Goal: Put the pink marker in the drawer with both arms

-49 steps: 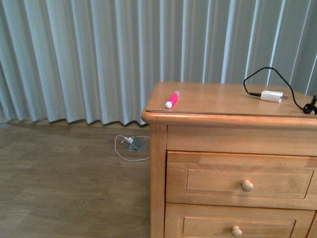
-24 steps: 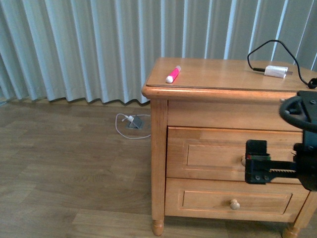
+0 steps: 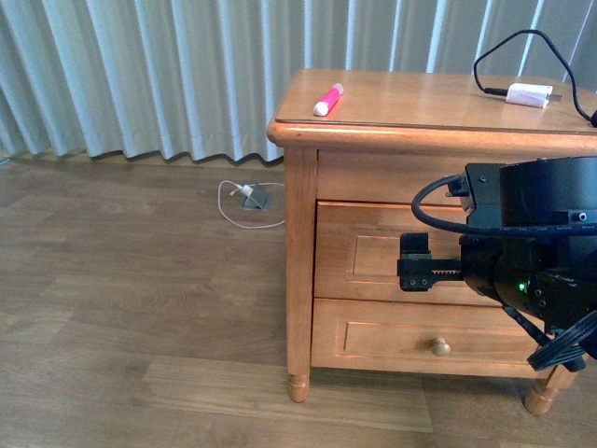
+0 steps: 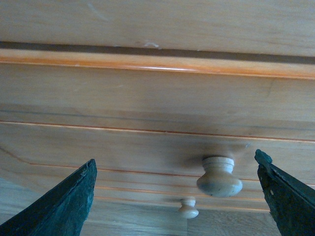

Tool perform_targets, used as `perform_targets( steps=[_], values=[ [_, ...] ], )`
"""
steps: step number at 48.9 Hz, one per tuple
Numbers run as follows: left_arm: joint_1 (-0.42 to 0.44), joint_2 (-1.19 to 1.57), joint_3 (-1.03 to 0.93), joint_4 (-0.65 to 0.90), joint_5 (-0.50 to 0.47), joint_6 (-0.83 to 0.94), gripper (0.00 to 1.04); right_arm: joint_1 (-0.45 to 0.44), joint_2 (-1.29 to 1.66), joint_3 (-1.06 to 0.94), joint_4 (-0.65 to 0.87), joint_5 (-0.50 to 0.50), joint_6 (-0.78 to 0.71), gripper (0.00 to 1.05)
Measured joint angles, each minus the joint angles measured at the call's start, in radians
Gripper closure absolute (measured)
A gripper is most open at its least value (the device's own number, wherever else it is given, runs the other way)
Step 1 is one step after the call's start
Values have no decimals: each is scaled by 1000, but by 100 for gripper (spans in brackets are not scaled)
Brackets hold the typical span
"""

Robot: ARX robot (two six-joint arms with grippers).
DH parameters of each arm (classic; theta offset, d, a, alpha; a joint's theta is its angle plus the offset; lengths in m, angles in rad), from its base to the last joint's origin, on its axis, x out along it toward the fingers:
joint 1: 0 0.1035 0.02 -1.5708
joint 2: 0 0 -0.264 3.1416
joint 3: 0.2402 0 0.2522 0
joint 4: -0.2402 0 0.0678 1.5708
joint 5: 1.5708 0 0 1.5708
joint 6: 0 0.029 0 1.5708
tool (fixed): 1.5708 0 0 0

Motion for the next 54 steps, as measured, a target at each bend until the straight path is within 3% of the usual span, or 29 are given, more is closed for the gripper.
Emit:
perform_targets(
  steps=[25, 34, 46, 54],
  values=[
    [0, 0, 0, 0, 0, 0, 6, -39, 81, 60, -5, 11, -6, 9],
    [0, 0, 0, 0, 0, 0, 6, -45, 81, 59, -3, 19, -17, 42],
    [0, 0, 0, 0, 0, 0, 6, -48, 81, 59, -16, 9, -19, 77],
    [0, 0, 0, 0, 0, 0, 6, -51, 74, 55, -25, -5, -1, 81]
  ],
)
